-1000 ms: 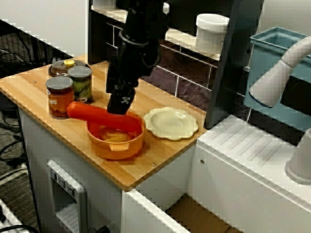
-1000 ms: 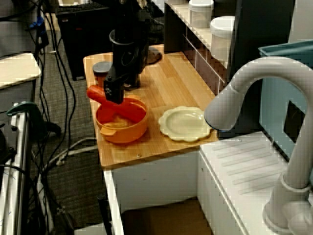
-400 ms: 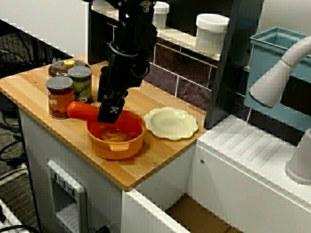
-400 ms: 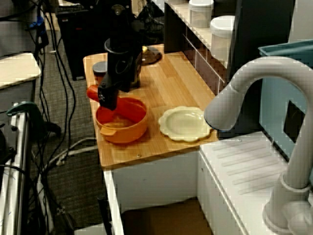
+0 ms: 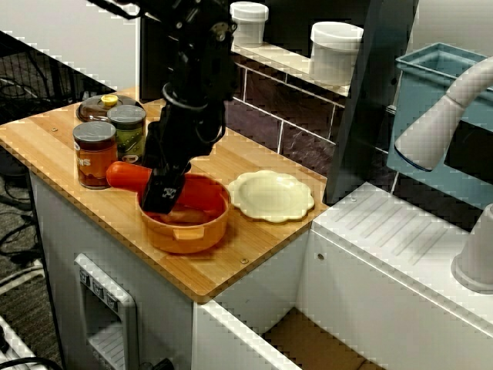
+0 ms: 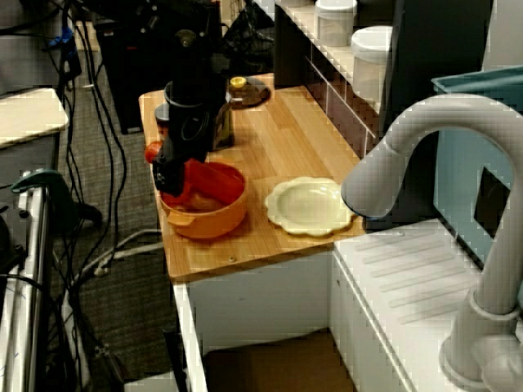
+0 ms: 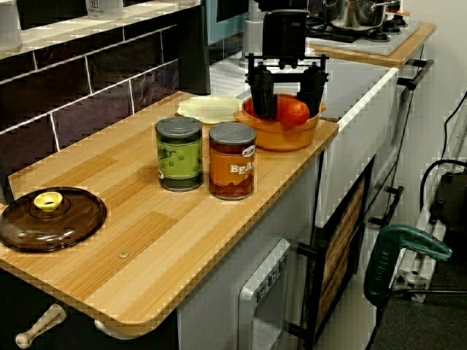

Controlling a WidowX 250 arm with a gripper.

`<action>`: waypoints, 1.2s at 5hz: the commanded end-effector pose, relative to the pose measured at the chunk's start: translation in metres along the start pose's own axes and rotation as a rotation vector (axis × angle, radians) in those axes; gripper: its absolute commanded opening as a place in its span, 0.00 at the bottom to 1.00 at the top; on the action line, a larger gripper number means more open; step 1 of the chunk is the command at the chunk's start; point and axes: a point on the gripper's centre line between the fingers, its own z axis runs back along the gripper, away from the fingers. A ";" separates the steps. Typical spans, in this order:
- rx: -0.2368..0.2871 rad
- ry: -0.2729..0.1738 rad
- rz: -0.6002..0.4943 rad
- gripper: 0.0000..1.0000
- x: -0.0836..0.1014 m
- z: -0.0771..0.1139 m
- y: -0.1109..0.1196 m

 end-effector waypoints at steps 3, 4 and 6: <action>0.038 0.004 0.067 0.00 0.005 -0.005 0.009; 0.030 0.003 0.070 0.00 0.005 0.000 0.009; -0.006 -0.026 0.060 0.00 0.007 0.030 0.012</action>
